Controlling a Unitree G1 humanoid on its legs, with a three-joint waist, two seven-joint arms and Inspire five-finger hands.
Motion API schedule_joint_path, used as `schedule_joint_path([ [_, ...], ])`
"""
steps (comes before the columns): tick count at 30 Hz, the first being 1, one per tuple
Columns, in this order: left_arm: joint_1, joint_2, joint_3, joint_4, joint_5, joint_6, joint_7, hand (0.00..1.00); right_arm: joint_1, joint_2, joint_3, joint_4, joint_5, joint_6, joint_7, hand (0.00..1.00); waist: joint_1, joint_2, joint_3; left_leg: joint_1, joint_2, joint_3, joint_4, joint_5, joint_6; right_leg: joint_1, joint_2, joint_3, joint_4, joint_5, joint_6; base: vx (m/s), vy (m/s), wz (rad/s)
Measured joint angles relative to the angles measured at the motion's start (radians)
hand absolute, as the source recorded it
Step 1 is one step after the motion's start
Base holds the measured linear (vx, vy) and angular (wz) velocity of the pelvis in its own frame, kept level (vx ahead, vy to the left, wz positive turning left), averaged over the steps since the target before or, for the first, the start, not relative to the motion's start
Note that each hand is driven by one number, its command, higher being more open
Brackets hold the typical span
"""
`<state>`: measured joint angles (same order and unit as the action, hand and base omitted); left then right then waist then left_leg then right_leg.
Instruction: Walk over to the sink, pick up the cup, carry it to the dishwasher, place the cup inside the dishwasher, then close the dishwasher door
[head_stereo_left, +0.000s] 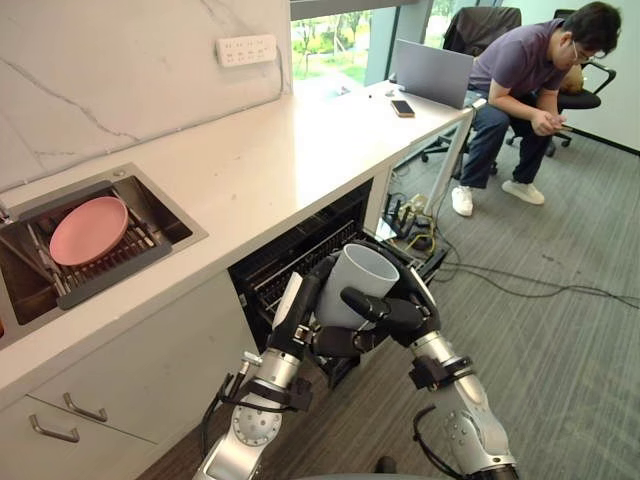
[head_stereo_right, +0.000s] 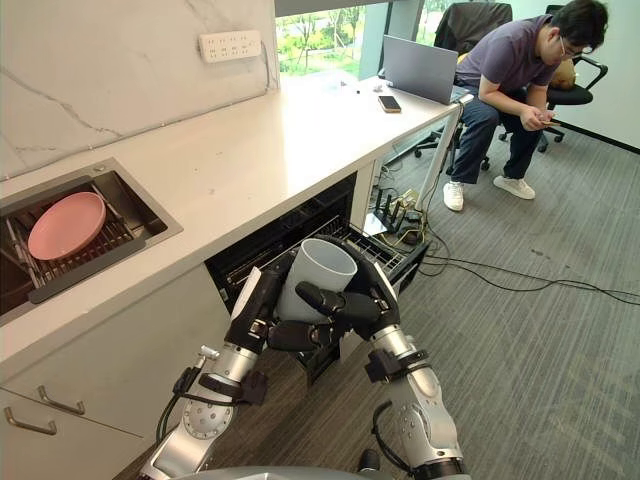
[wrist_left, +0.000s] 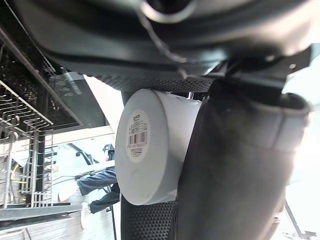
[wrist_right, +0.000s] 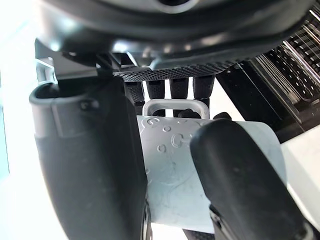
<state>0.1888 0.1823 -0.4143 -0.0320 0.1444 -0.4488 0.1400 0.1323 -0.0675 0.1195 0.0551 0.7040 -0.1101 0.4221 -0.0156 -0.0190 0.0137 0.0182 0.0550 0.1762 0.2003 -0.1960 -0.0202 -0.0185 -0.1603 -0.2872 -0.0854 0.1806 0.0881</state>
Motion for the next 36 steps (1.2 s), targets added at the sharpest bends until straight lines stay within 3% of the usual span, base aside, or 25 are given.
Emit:
schedule_joint_path([
  [8,0.011,-0.038,0.013,0.01,0.003,-0.037,0.0,1.0,0.018,0.1,0.002,0.057,0.176,0.005,0.009,0.0,0.002,0.0,0.0,0.016,-0.001,-0.007,-0.043,0.027,-0.006,0.002,0.002,-0.014,0.0,-0.004,-0.005,-0.01,-0.015,0.02],
  [18,0.027,-0.046,0.018,0.042,0.003,-0.041,-0.001,1.0,0.02,0.122,0.024,0.127,0.267,0.008,0.006,0.0,0.013,-0.003,0.001,0.037,-0.003,-0.026,-0.08,0.04,-0.006,0.019,0.001,-0.037,0.0,-0.013,-0.001,0.0,-0.005,0.06],
  [36,0.042,-0.092,0.057,0.067,-0.01,-0.027,-0.065,1.0,0.017,0.121,0.034,0.135,0.277,0.001,-0.065,0.0,0.03,-0.012,0.008,0.052,-0.003,-0.046,-0.109,0.057,-0.01,0.038,0.0,-0.06,0.001,-0.021,0.001,-0.01,-0.006,0.04],
])
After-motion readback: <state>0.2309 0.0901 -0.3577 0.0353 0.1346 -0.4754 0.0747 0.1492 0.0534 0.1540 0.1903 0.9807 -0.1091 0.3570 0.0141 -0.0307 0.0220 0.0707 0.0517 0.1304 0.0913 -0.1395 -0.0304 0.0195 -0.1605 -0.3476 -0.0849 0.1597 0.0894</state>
